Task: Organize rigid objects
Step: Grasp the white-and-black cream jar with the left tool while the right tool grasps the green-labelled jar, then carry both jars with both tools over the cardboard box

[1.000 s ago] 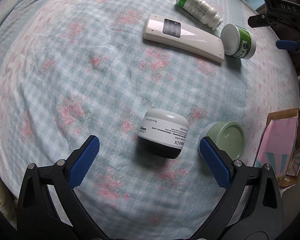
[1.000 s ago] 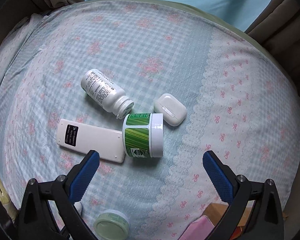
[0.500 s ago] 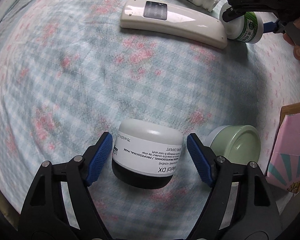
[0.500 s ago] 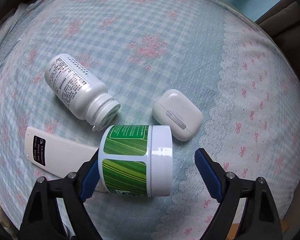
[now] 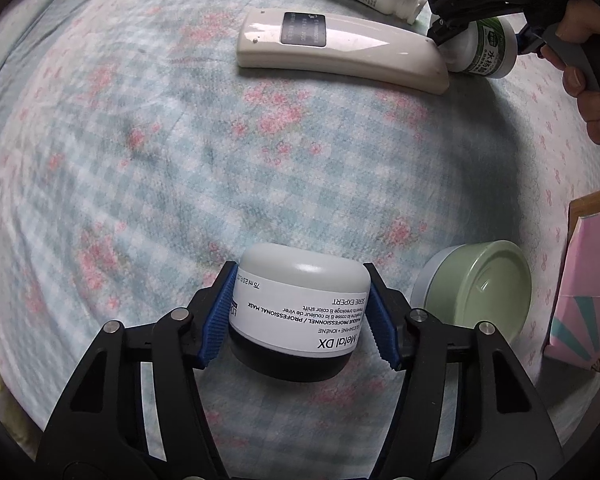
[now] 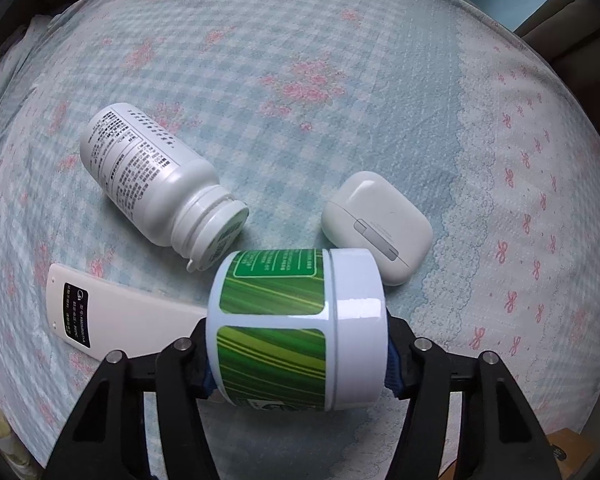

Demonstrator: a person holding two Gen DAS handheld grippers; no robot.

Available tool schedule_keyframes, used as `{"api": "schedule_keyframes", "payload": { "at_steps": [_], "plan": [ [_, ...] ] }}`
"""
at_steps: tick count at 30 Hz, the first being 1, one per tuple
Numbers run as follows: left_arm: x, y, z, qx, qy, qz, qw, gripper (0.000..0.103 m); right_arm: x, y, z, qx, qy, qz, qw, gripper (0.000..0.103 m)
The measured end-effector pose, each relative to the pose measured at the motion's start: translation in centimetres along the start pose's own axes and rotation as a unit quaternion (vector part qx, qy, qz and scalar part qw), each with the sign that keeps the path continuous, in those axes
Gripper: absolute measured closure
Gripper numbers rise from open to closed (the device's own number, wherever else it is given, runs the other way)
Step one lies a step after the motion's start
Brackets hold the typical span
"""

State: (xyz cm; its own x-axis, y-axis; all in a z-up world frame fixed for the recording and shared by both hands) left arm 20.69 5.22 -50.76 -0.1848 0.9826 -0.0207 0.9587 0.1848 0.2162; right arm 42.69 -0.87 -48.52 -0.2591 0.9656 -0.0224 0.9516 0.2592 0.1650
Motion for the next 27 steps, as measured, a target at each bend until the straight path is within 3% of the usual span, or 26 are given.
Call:
{"api": "schedule_keyframes", "payload": {
  "at_steps": [16,27],
  "plan": [
    [1.4,-0.7,-2.6,-0.013,-0.011,-0.009,0.9998,0.046,-0.6,-1.4,-2.1,-0.015,0.003,0.015,1.000,0.051],
    [1.3,0.2,-7.7,-0.044,-0.021,0.000,0.9988,0.046,-2.5,-3.3,-9.1,-0.049,0.031,0.034,0.998,0.051]
  ]
}}
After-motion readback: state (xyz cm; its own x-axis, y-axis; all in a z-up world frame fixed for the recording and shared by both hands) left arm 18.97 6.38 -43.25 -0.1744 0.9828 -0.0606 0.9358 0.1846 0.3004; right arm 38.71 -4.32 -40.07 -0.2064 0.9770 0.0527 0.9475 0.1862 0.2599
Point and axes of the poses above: each gripper's, at about its wrist camera, not at the fingertips, and z roughly the way its jaws point, x to its left, y to its top, the point moved 3 cm from there along z, roughly the way its jaws point, and after that the axes turned 9 degrees about z, right-handed, at the moved point
